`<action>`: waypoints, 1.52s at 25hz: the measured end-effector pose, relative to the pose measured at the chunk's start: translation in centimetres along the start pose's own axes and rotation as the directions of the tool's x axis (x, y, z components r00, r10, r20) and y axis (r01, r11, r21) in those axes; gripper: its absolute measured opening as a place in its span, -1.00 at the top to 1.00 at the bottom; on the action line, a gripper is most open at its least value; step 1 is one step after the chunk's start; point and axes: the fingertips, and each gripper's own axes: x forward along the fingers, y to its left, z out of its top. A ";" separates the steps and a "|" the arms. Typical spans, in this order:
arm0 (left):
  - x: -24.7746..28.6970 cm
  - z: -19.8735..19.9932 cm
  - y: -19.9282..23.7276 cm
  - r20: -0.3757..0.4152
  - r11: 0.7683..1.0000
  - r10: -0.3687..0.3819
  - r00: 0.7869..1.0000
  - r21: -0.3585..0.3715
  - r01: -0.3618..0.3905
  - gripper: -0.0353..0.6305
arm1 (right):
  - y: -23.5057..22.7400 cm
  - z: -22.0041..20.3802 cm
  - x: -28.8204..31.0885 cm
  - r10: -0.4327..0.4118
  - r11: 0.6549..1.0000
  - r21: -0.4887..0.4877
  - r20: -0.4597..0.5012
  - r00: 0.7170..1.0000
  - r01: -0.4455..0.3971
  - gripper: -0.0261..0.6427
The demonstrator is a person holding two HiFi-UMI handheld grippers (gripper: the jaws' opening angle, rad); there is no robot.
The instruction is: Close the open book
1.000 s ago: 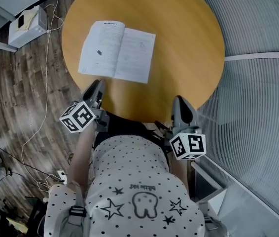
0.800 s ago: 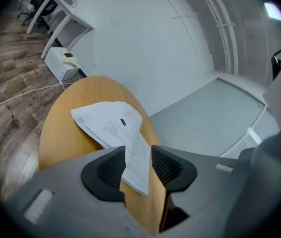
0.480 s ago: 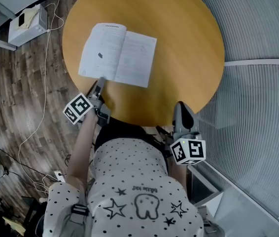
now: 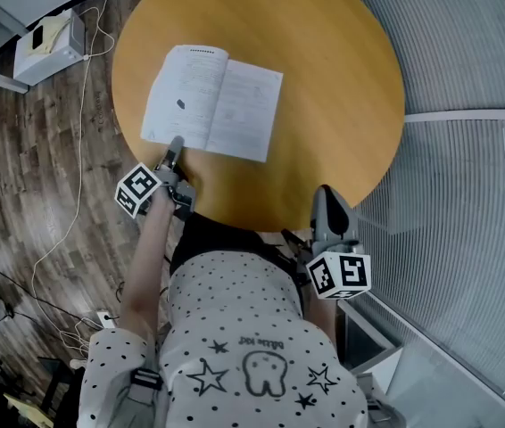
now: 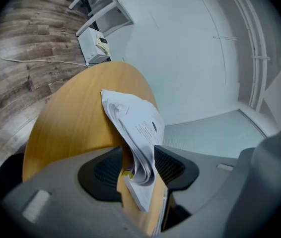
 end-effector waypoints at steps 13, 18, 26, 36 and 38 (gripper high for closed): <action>0.1 4.4 1.8 0.117 0.999 0.037 0.992 -0.001 -0.037 0.33 | 0.8 0.7 -0.3 -0.012 1.000 -0.009 0.016 1.000 0.012 0.91; 0.5 4.8 2.4 0.126 0.998 0.062 0.990 0.001 -0.063 0.49 | 0.6 0.7 0.0 -0.008 1.000 -0.008 0.018 1.000 0.008 0.91; -0.1 4.6 1.3 0.142 0.989 0.020 0.990 0.145 -0.041 0.77 | 0.2 0.3 0.5 -0.001 1.000 -0.007 0.018 1.000 0.001 0.91; -1.3 4.0 -1.7 0.129 0.925 -0.018 0.992 0.378 -0.033 0.82 | 0.4 0.6 -0.1 -0.009 1.000 -0.008 0.027 1.000 0.009 0.91; -1.2 4.1 -1.9 0.126 0.912 -0.022 0.992 0.409 -0.032 0.82 | 0.4 0.5 0.2 -0.013 1.000 -0.006 0.028 1.000 0.013 0.91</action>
